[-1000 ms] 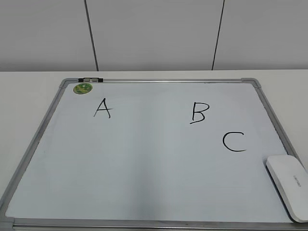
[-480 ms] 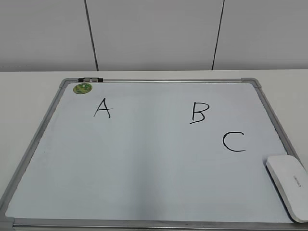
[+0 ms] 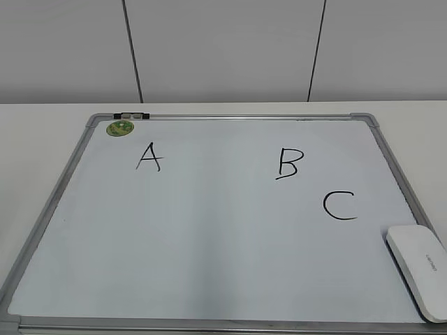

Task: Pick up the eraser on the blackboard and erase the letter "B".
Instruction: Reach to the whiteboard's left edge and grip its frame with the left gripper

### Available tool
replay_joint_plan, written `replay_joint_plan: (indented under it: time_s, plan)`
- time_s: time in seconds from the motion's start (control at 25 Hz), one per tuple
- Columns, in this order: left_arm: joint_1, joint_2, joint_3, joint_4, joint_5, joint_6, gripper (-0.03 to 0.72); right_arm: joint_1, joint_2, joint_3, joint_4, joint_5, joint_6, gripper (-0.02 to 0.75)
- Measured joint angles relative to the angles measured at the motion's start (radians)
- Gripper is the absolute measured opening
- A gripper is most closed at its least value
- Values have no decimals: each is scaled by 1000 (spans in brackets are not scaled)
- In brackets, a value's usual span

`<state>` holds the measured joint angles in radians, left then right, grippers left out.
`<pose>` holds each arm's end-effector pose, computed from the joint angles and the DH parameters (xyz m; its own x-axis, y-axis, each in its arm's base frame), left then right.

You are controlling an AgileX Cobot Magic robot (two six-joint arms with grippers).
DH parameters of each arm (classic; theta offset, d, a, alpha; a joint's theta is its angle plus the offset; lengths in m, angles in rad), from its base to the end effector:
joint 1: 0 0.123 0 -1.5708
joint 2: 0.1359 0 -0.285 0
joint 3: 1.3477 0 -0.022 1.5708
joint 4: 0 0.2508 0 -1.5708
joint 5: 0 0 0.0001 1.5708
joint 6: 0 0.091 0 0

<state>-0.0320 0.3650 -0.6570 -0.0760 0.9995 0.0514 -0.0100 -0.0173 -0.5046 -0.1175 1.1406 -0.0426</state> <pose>0.0485 -0.0074 0.3204 -0.5790 0.0288 -0.8148 0.0899 0.9955 -0.0287 -0.0119 -0.0096 0.2725 -0.5118 -0.0860 -0.8548 0.0553 0.9896 -0.1327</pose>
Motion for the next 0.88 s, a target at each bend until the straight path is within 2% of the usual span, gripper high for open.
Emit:
replay_joint_plan:
  time_s: [0.64, 0.88]
  plan:
    - [0, 806, -309, -6, -107, 28, 578, 0, 0, 0, 0, 0, 0, 543]
    - [0, 1061, -423, -73, -110, 98, 577, 0, 0, 0, 0, 0, 0, 543]
